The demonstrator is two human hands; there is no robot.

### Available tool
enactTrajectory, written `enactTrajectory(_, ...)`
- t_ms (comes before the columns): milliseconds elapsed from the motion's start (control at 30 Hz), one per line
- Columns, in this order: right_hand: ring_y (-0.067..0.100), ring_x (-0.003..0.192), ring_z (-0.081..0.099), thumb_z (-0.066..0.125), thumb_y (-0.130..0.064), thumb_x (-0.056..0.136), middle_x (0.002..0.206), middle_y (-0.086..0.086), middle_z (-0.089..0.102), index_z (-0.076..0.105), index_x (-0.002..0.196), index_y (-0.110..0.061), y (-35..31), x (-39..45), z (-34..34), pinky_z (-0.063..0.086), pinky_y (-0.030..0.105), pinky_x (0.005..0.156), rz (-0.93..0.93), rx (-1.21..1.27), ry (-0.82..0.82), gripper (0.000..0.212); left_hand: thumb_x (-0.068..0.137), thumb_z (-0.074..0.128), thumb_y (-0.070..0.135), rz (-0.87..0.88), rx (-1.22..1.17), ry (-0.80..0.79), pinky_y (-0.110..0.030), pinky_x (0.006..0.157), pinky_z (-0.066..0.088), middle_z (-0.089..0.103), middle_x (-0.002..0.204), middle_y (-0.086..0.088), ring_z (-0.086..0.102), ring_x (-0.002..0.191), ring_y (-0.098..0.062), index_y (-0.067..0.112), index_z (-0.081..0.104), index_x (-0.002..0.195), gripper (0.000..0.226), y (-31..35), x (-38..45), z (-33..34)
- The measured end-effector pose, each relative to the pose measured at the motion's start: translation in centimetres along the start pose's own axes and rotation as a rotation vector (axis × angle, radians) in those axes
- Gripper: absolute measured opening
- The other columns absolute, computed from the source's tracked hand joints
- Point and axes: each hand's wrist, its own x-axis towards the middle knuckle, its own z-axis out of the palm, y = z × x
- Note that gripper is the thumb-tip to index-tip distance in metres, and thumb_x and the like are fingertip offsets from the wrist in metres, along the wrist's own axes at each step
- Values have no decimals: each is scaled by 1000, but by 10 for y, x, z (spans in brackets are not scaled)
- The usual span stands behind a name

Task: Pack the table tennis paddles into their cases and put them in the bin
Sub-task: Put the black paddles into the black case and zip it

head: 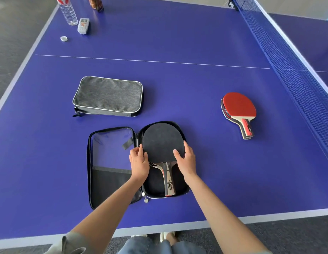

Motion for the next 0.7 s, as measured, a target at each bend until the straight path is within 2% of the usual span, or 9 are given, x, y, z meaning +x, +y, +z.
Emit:
enactTrajectory(100, 26, 140, 27, 53, -31, 94, 151, 5, 32, 27, 147, -17, 0, 3, -5, 28, 46, 115, -23, -37, -18, 61, 102, 32, 12, 0, 15, -16, -31, 112, 19, 35, 135, -13, 27, 131, -27, 7, 27, 147, 46, 1, 0, -2)
enactTrajectory(200, 28, 140, 24, 51, -29, 95, 153, 7, 30, 22, 149, -14, -1, 2, -6, 27, 43, 115, -48, -90, -29, 63, 101, 38, 16, 27, -26, -50, -33, 110, 32, 38, 134, -8, 41, 122, -22, 8, 36, 143, 43, 0, 0, -16)
enactTrajectory(267, 33, 139, 19, 50, -29, 95, 156, 7, 22, 14, 150, -14, -3, -3, -2, 23, 45, 115, -152, -198, -4, 68, 97, 44, 9, 86, 24, 39, -34, 103, 39, 42, 133, -10, 47, 115, -22, 9, 45, 137, 40, -5, 3, -35)
enactTrajectory(333, 33, 137, 20, 53, -33, 93, 158, 7, 15, 12, 151, -15, -5, -7, 5, 22, 44, 116, -325, -354, 32, 73, 92, 51, 4, 108, 204, 175, -39, 102, 37, 42, 134, -14, 40, 121, -30, 9, 47, 135, 44, -16, 10, -58)
enactTrajectory(433, 35, 141, 14, 55, -40, 91, 158, 10, 13, 19, 150, -16, -6, -9, 17, 14, 43, 118, -404, -486, 16, 73, 90, 60, 19, -62, 416, 262, -46, 108, 25, 28, 147, -17, 23, 134, -38, 12, 36, 143, 59, -34, 17, -93)
enactTrajectory(500, 39, 140, 15, 55, -43, 90, 157, 11, 16, 25, 148, -13, -4, -10, 23, 14, 45, 117, -384, -535, 35, 72, 89, 62, 27, -172, 431, 242, -48, 113, 16, 15, 154, -18, 12, 140, -38, 16, 27, 147, 69, -42, 17, -108)
enactTrajectory(567, 41, 139, 18, 56, -43, 90, 156, 13, 20, 31, 146, -10, -3, -10, 25, 15, 48, 116, -387, -542, 58, 70, 89, 62, 33, -268, 411, 229, -49, 113, 14, 8, 156, -17, 9, 141, -37, 18, 20, 149, 75, -46, 15, -115)
enactTrajectory(700, 42, 137, 20, 59, -41, 88, 155, 15, 23, 34, 144, -9, -2, -8, 27, 18, 49, 115, -394, -532, 68, 69, 89, 62, 32, -289, 193, 259, -52, 111, 22, 19, 154, -12, 19, 137, -37, 15, 16, 150, 78, -47, 9, -119)
